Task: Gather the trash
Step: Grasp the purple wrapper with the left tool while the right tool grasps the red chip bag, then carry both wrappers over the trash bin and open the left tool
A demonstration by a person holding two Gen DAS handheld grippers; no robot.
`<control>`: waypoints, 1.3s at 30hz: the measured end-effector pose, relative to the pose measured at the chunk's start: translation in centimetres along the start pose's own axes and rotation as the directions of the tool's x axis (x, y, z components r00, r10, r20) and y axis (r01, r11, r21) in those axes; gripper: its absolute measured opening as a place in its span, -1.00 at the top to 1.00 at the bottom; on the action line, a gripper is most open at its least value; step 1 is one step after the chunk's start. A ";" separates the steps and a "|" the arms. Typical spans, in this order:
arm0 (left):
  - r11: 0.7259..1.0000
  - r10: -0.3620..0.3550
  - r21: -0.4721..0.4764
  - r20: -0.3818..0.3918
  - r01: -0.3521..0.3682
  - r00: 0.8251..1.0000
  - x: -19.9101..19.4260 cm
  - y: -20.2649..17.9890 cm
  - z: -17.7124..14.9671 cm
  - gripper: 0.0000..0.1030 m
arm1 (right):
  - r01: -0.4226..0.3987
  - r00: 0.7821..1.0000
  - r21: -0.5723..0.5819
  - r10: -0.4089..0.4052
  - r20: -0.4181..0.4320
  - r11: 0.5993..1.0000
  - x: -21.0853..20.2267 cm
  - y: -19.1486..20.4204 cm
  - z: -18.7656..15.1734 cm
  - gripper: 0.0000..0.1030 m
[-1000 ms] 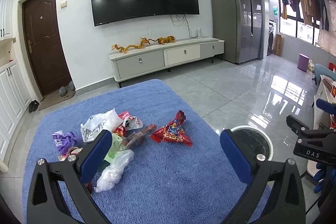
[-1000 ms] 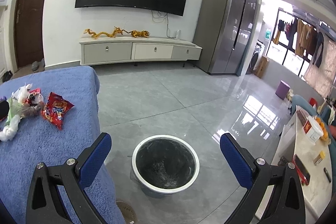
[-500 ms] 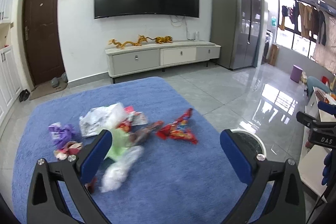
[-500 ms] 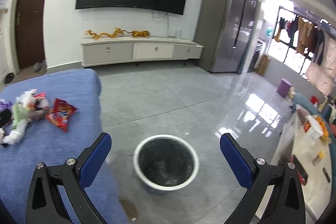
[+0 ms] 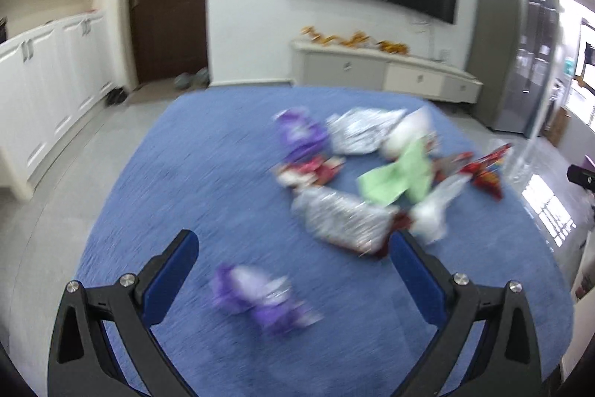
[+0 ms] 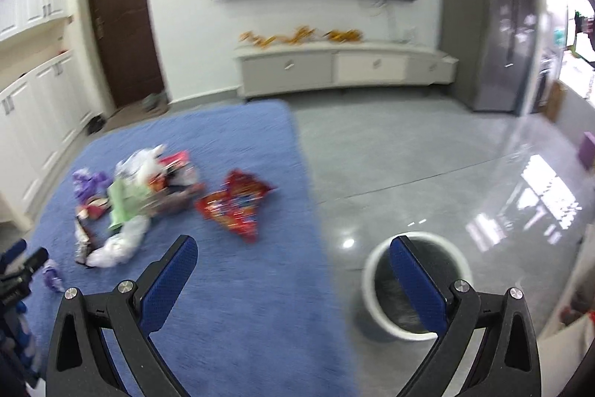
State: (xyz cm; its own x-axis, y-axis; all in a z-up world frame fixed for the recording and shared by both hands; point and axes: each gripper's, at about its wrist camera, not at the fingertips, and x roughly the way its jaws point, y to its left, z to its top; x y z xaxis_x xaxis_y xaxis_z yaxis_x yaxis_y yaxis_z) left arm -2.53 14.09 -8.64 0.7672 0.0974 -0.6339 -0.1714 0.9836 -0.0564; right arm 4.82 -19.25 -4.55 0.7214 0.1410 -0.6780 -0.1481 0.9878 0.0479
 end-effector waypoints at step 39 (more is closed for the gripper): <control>0.977 -0.193 0.071 -0.086 0.199 0.977 -2.4 -4.3 1.9 0.31 | -0.265 0.964 0.137 0.264 0.032 0.954 1.9 -4.3 -0.7 0.57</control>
State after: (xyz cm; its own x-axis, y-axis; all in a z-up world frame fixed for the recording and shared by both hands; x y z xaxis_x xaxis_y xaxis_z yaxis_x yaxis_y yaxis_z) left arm -2.46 9.91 -5.36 0.7298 -0.1074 -0.6752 0.0287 0.9915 -0.1267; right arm 6.31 -23.27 -6.57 0.6781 0.3983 -0.6177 -0.2403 0.9144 0.3259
